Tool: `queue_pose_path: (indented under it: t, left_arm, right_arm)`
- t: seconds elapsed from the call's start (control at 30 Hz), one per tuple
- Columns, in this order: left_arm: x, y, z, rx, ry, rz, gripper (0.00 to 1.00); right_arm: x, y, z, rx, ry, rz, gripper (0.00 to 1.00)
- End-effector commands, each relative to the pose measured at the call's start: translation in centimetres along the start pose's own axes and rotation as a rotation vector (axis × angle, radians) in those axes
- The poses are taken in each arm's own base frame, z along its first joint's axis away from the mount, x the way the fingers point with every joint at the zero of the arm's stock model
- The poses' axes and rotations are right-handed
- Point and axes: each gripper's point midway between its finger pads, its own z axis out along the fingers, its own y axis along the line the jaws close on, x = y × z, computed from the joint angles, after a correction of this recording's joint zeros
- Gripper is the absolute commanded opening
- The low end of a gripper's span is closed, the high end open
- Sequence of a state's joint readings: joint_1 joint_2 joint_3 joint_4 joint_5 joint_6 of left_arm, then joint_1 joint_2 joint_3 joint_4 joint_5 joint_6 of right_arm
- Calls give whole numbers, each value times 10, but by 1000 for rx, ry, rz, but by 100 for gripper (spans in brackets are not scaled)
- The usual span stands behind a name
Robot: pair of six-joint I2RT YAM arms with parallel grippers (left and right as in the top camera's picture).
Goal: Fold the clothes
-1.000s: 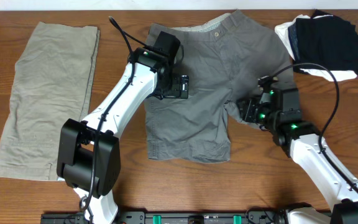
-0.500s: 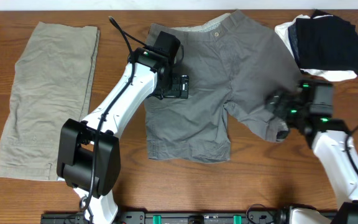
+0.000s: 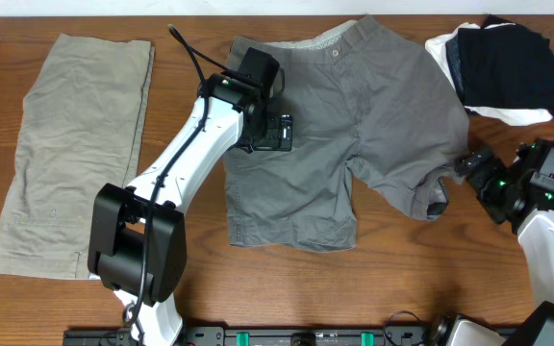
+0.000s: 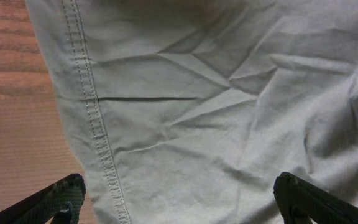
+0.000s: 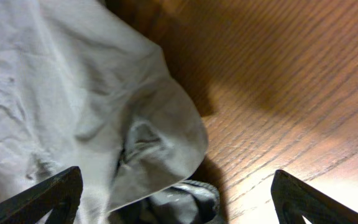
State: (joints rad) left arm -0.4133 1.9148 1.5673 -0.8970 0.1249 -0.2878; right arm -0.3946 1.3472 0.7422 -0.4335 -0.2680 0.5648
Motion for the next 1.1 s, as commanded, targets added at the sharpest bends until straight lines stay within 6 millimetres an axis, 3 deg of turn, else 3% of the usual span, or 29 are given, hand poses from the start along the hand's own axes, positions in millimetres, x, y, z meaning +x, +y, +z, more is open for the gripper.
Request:
queue_pose_path:
  t: [0.0, 0.3, 0.5, 0.73, 0.93, 0.97, 1.03, 1.07]
  left_arm:
    - [0, 0, -8, 4, -16, -5, 98]
    - [0, 0, -8, 4, -16, -5, 98]
    - [-4, -1, -8, 9, -31, -3, 98]
    - [-4, -1, -8, 10, -32, -3, 98]
    - [-5, -2, -8, 11, -36, -3, 98]
    - [-5, -2, -8, 11, -37, -3, 98]
    - [-6, -2, -8, 11, -37, -3, 98]
    - [-5, -2, -8, 11, -37, -3, 98]
  right_arm:
    - [3, -12, 8, 24, -2, -36, 96]
    - [-8, 6, 15, -77, -53, -279, 99]
    - [-5, 11, 31, -131, -21, -296, 99]
    - [5, -1, 64, -138, 52, -269, 95]
    - [-15, -11, 71, -139, -11, -251, 93]
    - [-17, -10, 72, -142, -18, -254, 89]
    - [-16, -9, 74, -150, -16, -257, 58]
    - [-15, -9, 75, -154, -9, -249, 27]
